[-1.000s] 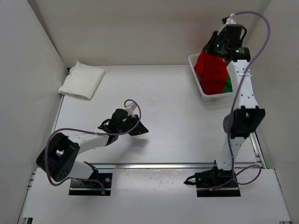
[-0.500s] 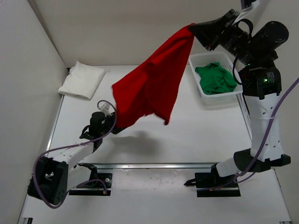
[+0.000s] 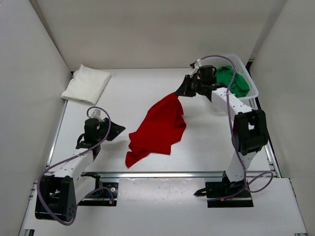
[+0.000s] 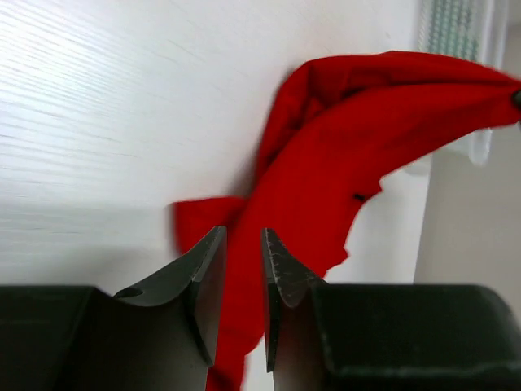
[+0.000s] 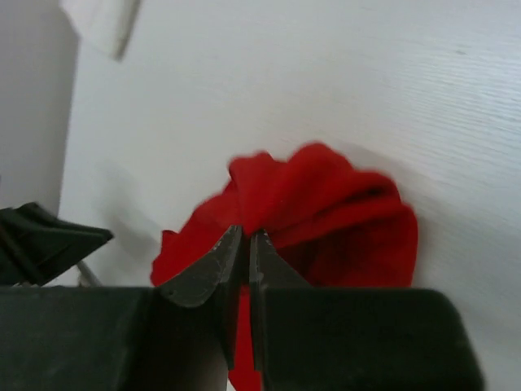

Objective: Fold and stack the t-shirts
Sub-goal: Move the tshirt to the center of the board, then flatten out the tshirt

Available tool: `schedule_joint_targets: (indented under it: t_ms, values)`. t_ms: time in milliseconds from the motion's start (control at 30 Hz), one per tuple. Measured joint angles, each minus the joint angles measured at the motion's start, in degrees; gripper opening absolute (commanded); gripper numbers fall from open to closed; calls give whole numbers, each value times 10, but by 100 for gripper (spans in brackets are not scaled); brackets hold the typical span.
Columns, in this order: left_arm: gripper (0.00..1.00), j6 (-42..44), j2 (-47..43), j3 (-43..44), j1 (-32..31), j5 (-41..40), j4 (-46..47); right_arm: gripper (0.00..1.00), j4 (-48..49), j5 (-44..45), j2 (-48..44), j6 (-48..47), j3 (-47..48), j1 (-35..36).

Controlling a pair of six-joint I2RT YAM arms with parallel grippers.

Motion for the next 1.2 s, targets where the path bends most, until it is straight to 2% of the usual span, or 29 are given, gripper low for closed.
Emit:
schedule_joint_targets:
  t_ms: [67,133,167,200,233,300,400,433,533,567,600,700,767,933,967,1067,1167,1200]
  values:
    - [33,2,4,0,16,-13,-10,7,-3,10,27,5,-3,-14]
    - [32,8,9,4,15,-21,-17,16,0,21,29,9,-14,-27]
    - [32,12,10,9,7,-28,-24,26,5,30,22,10,-22,-32]
    - [33,20,13,18,-12,-37,-36,39,12,44,11,12,-33,-37]
    - [33,30,16,32,-43,-59,-49,45,19,61,-5,12,-50,-38]
    - [35,56,29,80,-146,-108,-82,51,22,95,-44,9,-84,-33]
    - [36,90,85,173,-319,-176,-96,52,35,153,-108,6,-145,-12]
    - [37,98,112,200,-365,-185,-93,49,41,168,-132,7,-173,-6]
    - [38,113,196,246,-436,-208,-86,34,59,186,-183,14,-257,6]
    - [39,119,228,259,-448,-218,-91,21,67,190,-191,17,-282,6]
    - [39,125,264,273,-458,-228,-98,19,70,193,-193,17,-303,3]
    - [49,141,359,312,-477,-252,-122,29,73,188,-187,23,-354,-8]
    - [53,150,393,323,-484,-260,-134,40,72,191,-181,21,-376,-7]
    - [56,167,401,342,-492,-262,-144,47,92,180,-181,21,-420,38]
    - [56,170,402,343,-493,-262,-147,47,96,179,-181,21,-433,48]
    - [33,177,410,343,-496,-260,-153,47,112,167,-185,28,-465,68]
    - [21,183,421,351,-495,-253,-154,47,133,162,-187,36,-476,82]
    - [10,186,424,354,-494,-252,-155,47,140,161,-186,37,-477,86]
